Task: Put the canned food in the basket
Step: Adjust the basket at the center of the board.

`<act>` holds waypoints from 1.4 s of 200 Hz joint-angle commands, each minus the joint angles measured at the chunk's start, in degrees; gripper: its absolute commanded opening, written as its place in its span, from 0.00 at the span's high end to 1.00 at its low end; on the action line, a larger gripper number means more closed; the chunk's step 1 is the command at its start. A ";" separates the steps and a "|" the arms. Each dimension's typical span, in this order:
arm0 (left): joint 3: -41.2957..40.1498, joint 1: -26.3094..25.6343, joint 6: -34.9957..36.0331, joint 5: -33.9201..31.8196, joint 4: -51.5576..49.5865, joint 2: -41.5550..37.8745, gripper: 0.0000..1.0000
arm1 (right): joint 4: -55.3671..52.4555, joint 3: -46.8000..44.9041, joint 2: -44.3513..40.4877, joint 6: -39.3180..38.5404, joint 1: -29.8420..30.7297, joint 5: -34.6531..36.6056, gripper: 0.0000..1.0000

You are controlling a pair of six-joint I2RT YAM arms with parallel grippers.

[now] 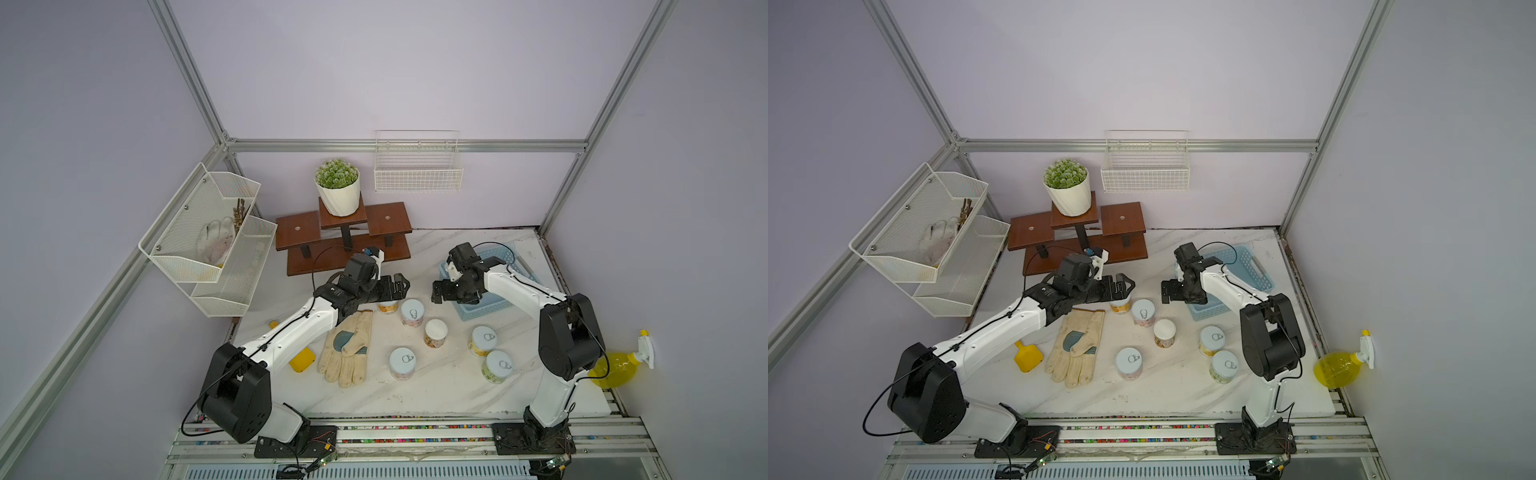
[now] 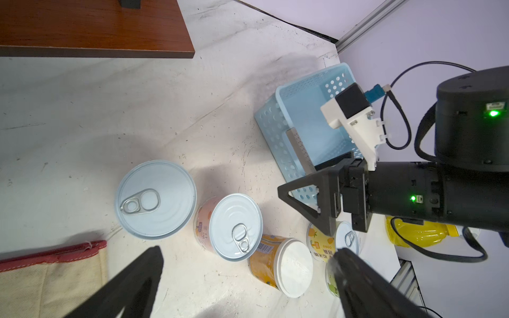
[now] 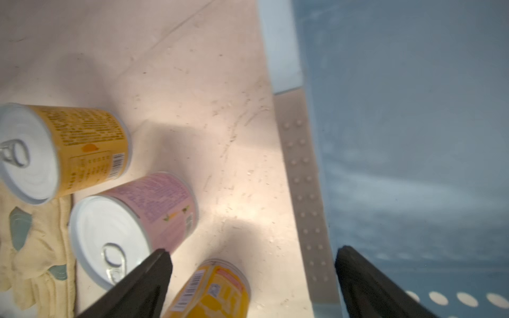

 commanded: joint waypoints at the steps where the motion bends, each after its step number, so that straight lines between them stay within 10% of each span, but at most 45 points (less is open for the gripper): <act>1: 0.26 1.03 -1.30 2.00 1.70 0.31 0.00 | 2.37 1.89 1.55 2.32 1.44 -4.19 0.01; 49: 7.25 -0.11 1.31 1.66 -0.72 5.43 0.00 | 5.04 -0.90 -7.03 2.37 -0.68 6.05 0.01; 155: 30.15 -11.19 -3.54 2.46 -4.04 28.21 0.00 | 8.16 -7.26 -15.28 6.31 -26.17 18.50 0.01; 280: 41.55 -13.98 -7.57 3.05 -8.13 40.28 0.00 | 2.54 0.63 -3.48 0.08 -35.99 8.92 0.01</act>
